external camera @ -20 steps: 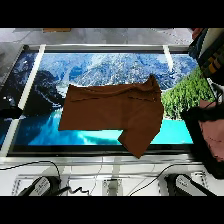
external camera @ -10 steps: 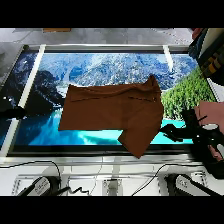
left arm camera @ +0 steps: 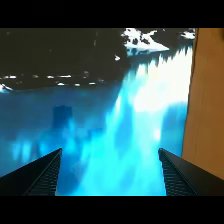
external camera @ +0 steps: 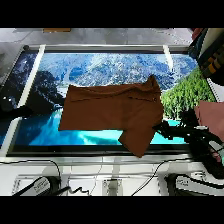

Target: Fold the clothes and pants, and hang the long-sleeved shirts on hangers.

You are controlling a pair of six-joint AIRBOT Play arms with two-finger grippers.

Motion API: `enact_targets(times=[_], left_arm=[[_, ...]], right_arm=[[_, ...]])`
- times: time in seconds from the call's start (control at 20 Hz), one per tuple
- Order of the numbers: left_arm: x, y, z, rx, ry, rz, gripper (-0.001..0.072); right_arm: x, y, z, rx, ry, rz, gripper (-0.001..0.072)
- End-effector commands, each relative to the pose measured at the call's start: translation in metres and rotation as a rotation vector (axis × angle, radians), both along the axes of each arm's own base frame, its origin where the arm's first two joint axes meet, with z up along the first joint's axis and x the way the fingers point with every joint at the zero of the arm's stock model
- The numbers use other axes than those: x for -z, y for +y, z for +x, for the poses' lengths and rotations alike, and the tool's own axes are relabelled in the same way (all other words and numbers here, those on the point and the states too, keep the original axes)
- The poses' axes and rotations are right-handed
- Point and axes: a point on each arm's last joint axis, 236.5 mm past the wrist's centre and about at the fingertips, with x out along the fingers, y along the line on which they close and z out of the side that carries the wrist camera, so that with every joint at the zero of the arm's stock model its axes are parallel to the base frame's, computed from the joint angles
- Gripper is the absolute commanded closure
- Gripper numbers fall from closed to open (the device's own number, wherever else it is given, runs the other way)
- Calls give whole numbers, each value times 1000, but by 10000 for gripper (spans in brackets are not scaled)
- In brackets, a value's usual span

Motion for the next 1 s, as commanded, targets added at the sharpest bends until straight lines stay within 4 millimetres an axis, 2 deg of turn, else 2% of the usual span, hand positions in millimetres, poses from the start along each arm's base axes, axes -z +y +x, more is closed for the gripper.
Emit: enact_targets(times=[0.0,0.05,0.1,0.15,0.35,0.45,0.55,0.75,0.95], left_arm=[[15,-6,-4,13,47,-42,18],[18,-8,-6,19,61,-54,18],[21,-9,-7,22,72,-63,18],[23,-9,-7,23,76,-66,18],[24,-9,-7,23,78,-67,18],[24,-9,-7,23,78,-67,18],[24,-10,-7,24,80,-70,18],[24,-12,-9,30,88,-77,18],[25,-13,-10,31,90,-79,18]], right_arm=[[7,-13,11,20,-46,-65,404],[6,-14,12,15,-51,-69,370],[2,-14,14,5,-59,-67,275],[-1,-15,17,-13,-69,-70,231],[-13,-28,25,-70,-51,-120,231],[-11,-42,21,-108,-6,-184,231],[-12,-47,18,-134,13,-208,232],[-13,-38,11,-151,41,-166,234],[-5,-24,0,-169,103,-76,275]])
